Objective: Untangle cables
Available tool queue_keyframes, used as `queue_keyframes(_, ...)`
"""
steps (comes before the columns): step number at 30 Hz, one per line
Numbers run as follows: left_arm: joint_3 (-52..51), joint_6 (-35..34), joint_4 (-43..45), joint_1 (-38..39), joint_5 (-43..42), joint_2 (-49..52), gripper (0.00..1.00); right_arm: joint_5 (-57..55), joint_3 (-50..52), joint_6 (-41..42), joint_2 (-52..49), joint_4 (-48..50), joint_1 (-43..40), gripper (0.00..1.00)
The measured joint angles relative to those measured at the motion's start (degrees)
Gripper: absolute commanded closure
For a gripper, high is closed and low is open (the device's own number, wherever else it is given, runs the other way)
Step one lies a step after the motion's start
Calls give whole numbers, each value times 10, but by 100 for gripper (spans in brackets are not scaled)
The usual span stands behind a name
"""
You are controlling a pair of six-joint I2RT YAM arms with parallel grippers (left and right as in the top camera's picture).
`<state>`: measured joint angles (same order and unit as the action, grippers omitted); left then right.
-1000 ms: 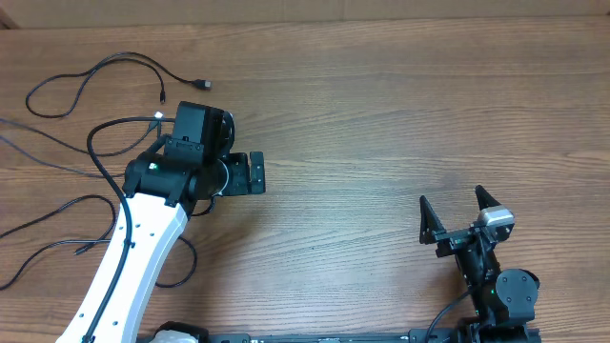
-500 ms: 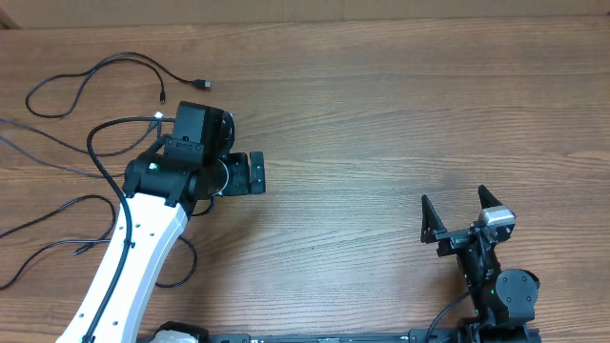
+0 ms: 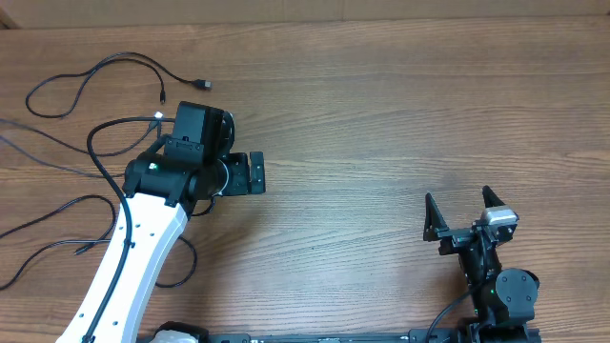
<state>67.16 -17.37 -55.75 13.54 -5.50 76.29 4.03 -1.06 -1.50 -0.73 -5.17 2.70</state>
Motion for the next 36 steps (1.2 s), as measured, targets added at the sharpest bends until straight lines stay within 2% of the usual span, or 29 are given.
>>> queue_keyframes(36,0,0,0,0,12,0,0,0,0,0,0,1,0,0)
